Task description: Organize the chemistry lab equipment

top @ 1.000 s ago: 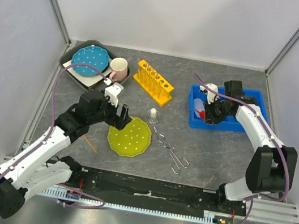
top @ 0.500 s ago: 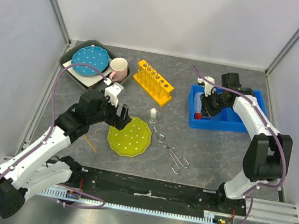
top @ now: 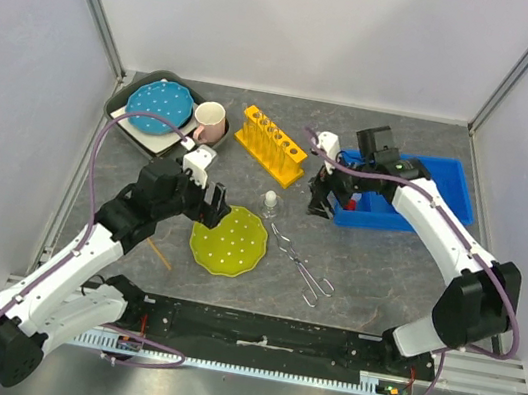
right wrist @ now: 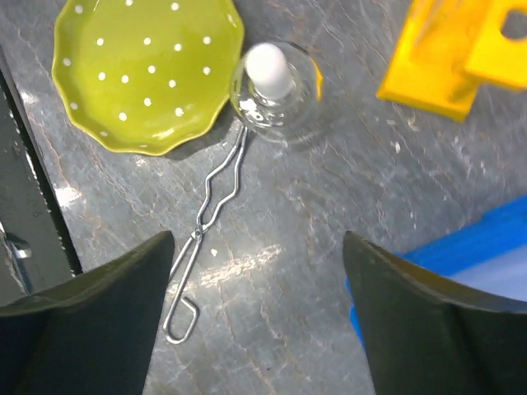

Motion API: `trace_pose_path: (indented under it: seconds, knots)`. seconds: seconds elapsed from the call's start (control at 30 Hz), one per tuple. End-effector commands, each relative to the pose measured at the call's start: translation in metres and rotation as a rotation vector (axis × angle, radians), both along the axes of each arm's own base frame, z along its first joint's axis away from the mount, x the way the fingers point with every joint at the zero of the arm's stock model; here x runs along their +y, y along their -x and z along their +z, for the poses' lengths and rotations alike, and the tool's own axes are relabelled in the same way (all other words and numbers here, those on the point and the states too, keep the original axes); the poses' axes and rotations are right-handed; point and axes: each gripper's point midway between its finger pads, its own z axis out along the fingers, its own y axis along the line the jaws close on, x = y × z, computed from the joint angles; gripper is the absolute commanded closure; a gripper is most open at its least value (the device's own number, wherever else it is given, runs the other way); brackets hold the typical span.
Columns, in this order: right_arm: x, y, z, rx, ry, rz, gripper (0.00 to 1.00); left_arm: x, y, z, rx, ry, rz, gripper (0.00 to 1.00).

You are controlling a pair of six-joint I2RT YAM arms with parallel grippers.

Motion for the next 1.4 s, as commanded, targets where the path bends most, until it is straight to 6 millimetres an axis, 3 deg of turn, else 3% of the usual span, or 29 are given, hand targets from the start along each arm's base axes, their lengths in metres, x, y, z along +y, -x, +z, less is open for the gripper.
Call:
trace_pose_path:
  seconds: [0.0,0.17,0.33,0.5,0.63,0.77,1.07,1.37]
  knots:
    - [0.029,0.001,0.006,-0.093,-0.043,0.092,0.02,0.009,-0.008,0.011,-0.076,-0.03,0.036,0.09]
    - [0.058,-0.006,0.003,-0.204,-0.031,0.094,0.02,0.024,-0.013,0.017,-0.113,-0.054,0.114,0.09]
    - [0.086,-0.005,-0.025,-0.183,0.019,0.04,0.02,0.041,-0.016,0.026,-0.167,-0.071,0.201,0.09]
    - [0.101,-0.013,-0.052,-0.192,0.089,-0.114,0.02,0.048,-0.019,0.026,-0.175,-0.088,0.236,0.09]
    - [0.098,-0.03,-0.066,-0.229,0.142,-0.302,0.02,0.048,-0.019,0.027,-0.179,-0.089,0.239,0.09]
    - [0.098,-0.035,-0.08,-0.204,0.158,-0.376,0.02,0.05,-0.019,0.028,-0.184,-0.09,0.244,0.09]
    - [0.109,-0.032,-0.111,-0.107,0.177,-0.38,0.02,0.05,-0.018,0.03,-0.191,-0.086,0.246,0.09]
    - [0.117,-0.042,-0.126,-0.089,0.214,-0.388,0.02,0.05,-0.018,0.029,-0.186,-0.091,0.245,0.09]
